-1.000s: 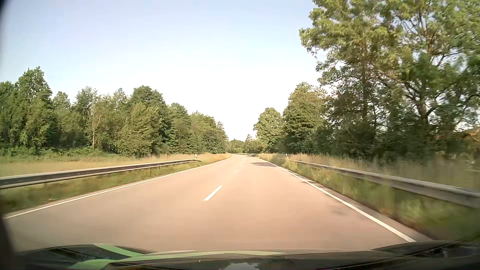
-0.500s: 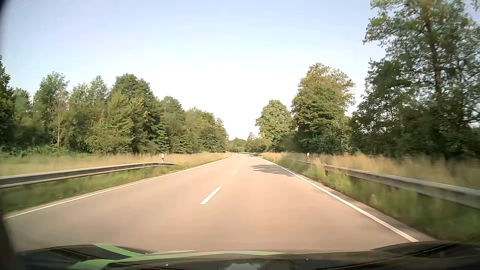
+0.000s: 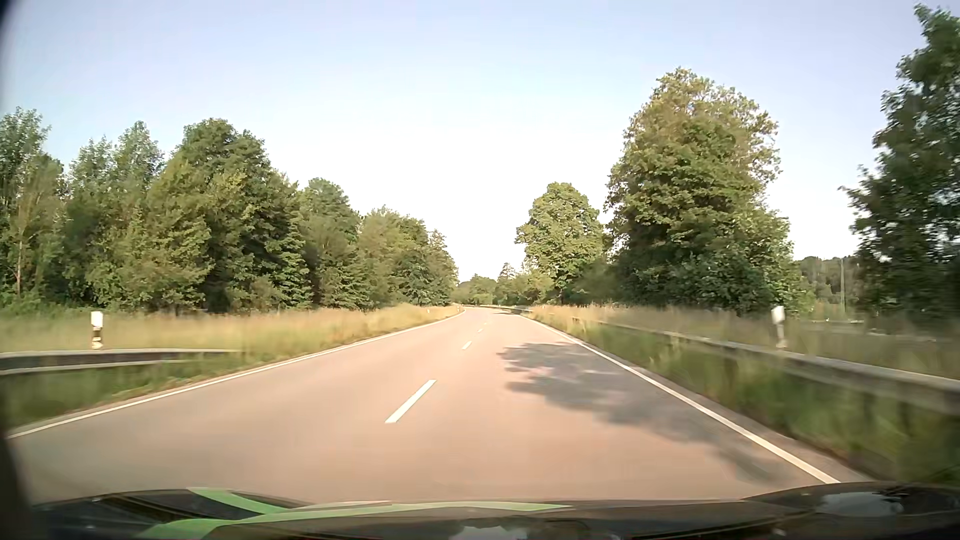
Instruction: Follow the waypoints while adhering to traffic rules and regulations
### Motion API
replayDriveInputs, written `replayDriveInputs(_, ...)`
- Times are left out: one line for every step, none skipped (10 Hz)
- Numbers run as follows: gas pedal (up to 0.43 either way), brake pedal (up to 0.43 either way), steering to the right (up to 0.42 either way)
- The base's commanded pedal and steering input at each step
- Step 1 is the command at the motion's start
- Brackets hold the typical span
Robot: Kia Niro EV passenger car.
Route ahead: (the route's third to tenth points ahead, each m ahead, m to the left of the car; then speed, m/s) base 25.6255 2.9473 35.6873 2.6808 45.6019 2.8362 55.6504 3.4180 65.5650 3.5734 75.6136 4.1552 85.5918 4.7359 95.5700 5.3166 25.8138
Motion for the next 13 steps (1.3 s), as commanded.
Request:
replayDriveInputs(0.039,0.0,-0.004)
replayDriveInputs(0.098,0.0,-0.004)
replayDriveInputs(0.11,0.0,-0.004)
replayDriveInputs(0.13,0.0,-0.003)
replayDriveInputs(0.157,0.0,-0.002)
replayDriveInputs(0.177,0.0,-0.002)
replayDriveInputs(0.197,0.0,-0.001)
replayDriveInputs(0.197,0.0,-0.002)
replayDriveInputs(0.197,0.0,-0.001)
replayDriveInputs(0.189,0.0,-0.003)
replayDriveInputs(0.177,0.0,-0.003)
replayDriveInputs(0.177,0.0,-0.003)
replayDriveInputs(0.157,0.0,-0.003)
